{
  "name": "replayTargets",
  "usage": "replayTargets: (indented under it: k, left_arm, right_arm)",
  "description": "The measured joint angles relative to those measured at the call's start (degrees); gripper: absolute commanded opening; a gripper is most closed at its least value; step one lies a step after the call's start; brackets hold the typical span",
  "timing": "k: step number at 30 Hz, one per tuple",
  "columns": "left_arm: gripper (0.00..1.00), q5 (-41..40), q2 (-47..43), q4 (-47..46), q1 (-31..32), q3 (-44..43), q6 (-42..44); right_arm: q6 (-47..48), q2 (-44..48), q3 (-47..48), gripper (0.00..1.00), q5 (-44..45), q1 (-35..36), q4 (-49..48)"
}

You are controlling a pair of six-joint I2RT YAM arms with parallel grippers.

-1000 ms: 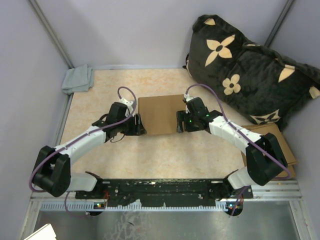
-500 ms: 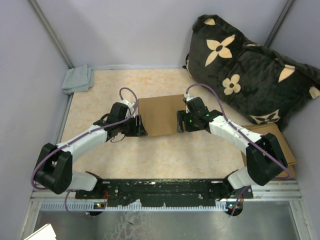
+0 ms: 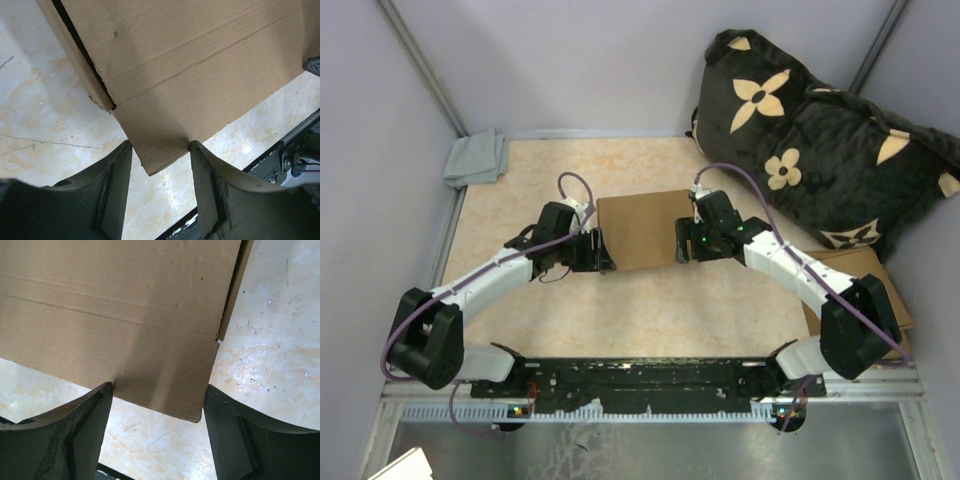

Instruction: Fold the paper box

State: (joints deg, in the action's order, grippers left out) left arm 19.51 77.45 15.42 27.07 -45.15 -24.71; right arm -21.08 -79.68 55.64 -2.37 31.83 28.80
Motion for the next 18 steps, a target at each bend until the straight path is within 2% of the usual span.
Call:
replayTargets:
  k: [18]
  left_arm:
    - [0.54, -1.31, 3.04, 0.04, -0.33, -1.05, 0.42]
  right_arm:
    - [0.35, -0.98, -0.04, 0.72, 0.83, 0.00, -0.83]
